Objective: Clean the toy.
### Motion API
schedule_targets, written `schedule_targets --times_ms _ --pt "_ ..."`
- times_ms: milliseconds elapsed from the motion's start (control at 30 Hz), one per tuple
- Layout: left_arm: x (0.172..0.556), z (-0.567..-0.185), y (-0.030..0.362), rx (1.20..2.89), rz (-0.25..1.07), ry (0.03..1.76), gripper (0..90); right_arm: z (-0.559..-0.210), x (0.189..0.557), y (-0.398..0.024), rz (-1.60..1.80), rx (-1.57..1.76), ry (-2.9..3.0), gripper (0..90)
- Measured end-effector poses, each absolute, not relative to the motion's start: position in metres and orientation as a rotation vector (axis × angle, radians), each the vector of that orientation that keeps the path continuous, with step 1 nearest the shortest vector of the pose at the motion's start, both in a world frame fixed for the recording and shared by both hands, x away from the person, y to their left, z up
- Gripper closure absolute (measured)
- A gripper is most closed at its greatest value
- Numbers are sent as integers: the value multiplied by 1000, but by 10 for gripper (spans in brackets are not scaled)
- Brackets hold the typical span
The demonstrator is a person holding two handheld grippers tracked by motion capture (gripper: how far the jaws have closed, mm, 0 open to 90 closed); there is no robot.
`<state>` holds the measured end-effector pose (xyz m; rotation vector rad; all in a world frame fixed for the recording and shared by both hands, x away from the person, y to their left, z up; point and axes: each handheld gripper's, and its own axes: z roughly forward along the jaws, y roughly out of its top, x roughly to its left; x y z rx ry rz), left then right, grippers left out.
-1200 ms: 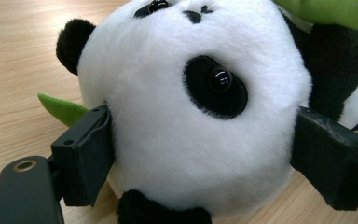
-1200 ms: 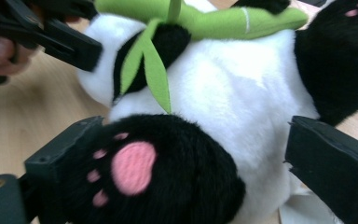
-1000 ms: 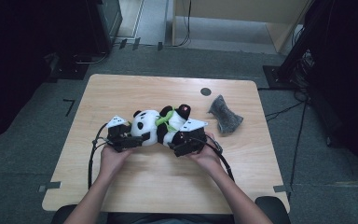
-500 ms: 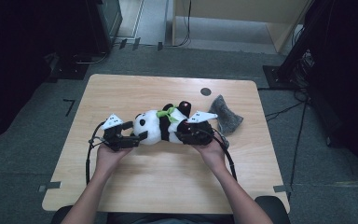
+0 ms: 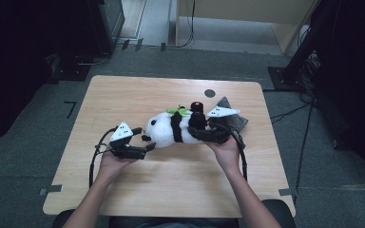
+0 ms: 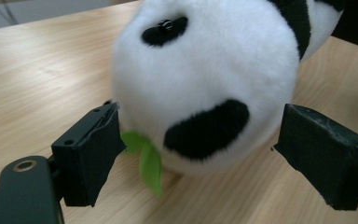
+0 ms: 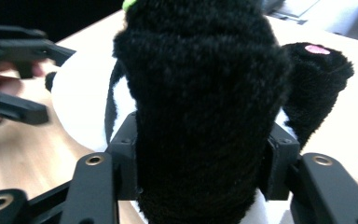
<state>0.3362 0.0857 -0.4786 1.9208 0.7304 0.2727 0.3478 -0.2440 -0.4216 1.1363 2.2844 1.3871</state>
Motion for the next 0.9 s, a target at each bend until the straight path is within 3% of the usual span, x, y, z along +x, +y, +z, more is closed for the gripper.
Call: schedule_targets --times_ms 200,267,333,467,600,633,667,733,900 --pt "339 -485 77 1918 257 752 63 -416 343 -240 1431 1148 2296 504" --pt "339 -485 73 1934 270 794 77 -417 342 -237 1447 1155 2304 509" --pt "336 -484 71 1940 321 807 181 -417 341 -234 1424 1137 2312 511" --pt "335 -480 74 1924 302 831 417 -418 341 -234 1438 1129 2310 503" --pt "333 -470 81 1926 250 837 559 -424 344 -235 1431 1079 2341 338" --pt "333 -470 81 1926 250 837 582 -424 344 -235 1431 1079 2341 338" --pt "333 -467 84 1917 223 829 588 -428 347 -241 1509 1067 2339 246" --pt "334 -458 91 1904 223 817 590 -431 349 -245 1558 1068 2339 184" --pt "333 -450 99 1886 235 819 589 -437 348 -251 1531 945 2377 129"
